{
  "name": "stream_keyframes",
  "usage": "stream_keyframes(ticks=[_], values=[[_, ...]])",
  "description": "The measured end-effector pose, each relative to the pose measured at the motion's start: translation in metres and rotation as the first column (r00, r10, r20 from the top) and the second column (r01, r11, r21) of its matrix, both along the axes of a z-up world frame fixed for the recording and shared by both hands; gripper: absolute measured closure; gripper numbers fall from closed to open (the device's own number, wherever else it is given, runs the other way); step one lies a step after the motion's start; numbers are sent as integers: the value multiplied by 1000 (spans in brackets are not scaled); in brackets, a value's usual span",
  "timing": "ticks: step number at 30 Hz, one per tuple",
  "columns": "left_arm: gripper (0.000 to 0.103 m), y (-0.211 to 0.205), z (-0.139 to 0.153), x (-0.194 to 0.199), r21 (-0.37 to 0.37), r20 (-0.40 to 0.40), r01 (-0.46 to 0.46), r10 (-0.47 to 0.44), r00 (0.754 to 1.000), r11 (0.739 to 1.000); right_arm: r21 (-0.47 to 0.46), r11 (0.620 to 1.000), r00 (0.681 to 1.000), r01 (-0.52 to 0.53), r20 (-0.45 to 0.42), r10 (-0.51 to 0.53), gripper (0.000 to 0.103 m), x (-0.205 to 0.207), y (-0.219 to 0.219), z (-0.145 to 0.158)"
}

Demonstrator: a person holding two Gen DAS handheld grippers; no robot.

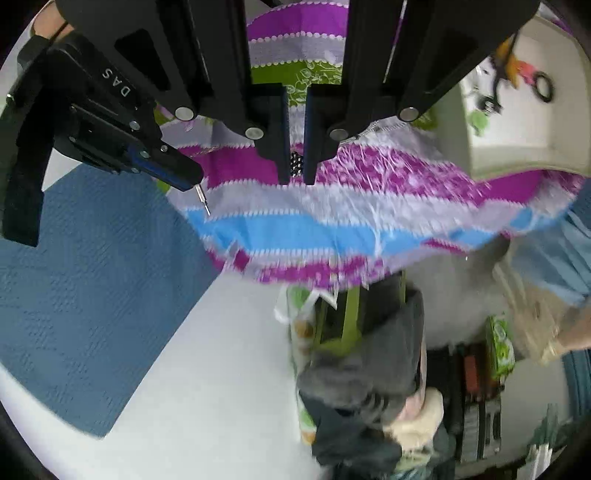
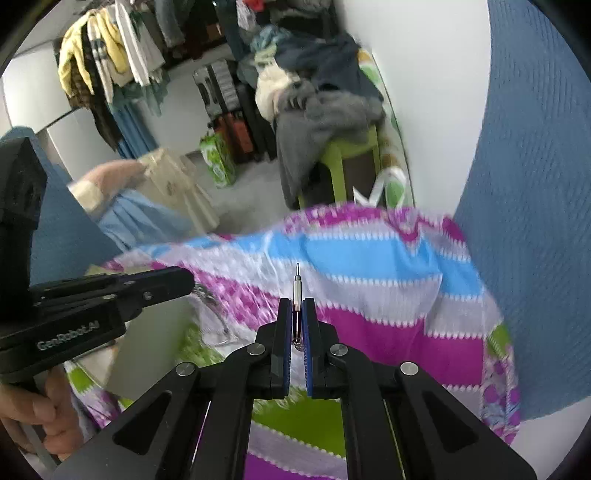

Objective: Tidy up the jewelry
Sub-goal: 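Carry the silver chain over the box with the right tool and open both tools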

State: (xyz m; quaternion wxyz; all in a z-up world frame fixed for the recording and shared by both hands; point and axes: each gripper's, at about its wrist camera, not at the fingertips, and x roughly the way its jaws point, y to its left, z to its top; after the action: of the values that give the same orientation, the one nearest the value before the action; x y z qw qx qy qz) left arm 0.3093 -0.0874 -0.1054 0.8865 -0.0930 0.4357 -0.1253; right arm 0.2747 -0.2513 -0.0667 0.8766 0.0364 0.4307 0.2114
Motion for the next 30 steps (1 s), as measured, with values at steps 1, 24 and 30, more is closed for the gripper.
stream_keyframes(ticks=[1, 24, 30], values=[[97, 5, 12, -3, -5, 14, -3, 3, 1000, 1000, 2, 1000, 1000, 0, 14, 0, 99, -1, 4, 12], [98, 134, 130, -76, -30, 201, -65, 70, 977, 997, 81, 984, 970, -162, 196, 143, 99, -37, 146, 133], [98, 181, 120, -92, -47, 197, -134, 141, 970, 990, 82, 971, 967, -224, 146, 210, 99, -45, 182, 110]])
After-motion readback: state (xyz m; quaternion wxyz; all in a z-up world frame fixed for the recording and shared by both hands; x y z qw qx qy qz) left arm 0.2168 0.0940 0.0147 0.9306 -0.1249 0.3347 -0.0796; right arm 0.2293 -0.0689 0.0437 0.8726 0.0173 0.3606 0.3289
